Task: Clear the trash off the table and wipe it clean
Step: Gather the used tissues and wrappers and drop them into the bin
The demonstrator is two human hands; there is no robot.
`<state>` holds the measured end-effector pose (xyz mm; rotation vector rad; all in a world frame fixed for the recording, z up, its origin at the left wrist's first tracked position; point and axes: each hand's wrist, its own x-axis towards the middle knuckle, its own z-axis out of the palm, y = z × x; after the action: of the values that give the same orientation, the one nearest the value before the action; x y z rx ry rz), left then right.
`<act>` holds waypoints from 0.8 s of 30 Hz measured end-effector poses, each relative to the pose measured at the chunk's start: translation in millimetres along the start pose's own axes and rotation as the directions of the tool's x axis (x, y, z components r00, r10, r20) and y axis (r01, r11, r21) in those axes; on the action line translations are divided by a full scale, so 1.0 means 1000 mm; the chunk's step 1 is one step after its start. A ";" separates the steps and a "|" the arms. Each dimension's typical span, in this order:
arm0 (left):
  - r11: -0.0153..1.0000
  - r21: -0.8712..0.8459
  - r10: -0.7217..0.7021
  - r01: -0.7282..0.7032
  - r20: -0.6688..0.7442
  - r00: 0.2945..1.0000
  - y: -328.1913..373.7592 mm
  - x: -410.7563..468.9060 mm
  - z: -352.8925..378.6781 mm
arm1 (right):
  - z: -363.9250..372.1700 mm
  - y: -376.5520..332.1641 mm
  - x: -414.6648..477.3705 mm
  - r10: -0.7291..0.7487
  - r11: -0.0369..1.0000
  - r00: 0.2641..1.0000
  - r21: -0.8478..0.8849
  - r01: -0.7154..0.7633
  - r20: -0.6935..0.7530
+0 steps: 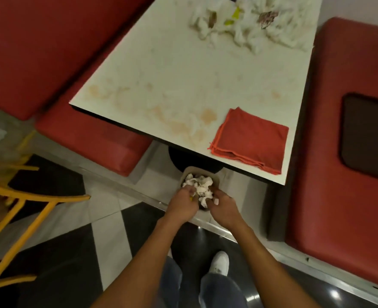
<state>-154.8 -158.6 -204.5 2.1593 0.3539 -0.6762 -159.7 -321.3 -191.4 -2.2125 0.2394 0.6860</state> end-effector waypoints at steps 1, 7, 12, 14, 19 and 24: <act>1.000 0.002 0.002 -0.002 -0.006 1.000 0.010 -0.011 -0.005 | -0.009 -0.007 -0.012 -0.015 1.000 1.000 0.008 0.015 -0.009; 0.999 -0.009 0.039 -0.040 -0.058 0.998 0.077 -0.073 -0.036 | -0.068 -0.045 -0.072 -0.141 0.989 0.990 0.026 0.142 -0.029; 0.995 0.070 0.082 -0.071 -0.165 0.983 0.120 -0.109 -0.059 | -0.110 -0.076 -0.108 -0.235 0.972 0.972 0.007 0.235 -0.031; 0.992 0.076 0.112 -0.098 -0.210 0.971 0.136 -0.116 -0.067 | -0.126 -0.085 -0.115 -0.256 0.967 0.966 -0.014 0.256 -0.034; 0.975 0.090 0.219 -0.202 -0.248 0.944 0.177 -0.110 -0.092 | -0.166 -0.114 -0.108 -0.323 0.946 0.943 -0.054 0.319 -0.085; 0.953 0.114 0.300 -0.280 -0.231 0.926 0.216 -0.082 -0.124 | -0.199 -0.146 -0.085 -0.315 0.949 0.934 -0.064 0.309 -0.170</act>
<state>-78.9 -196.3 43.8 2.3154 0.1309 -0.2585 -96.3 -374.9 56.5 -2.2803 -0.0383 0.3202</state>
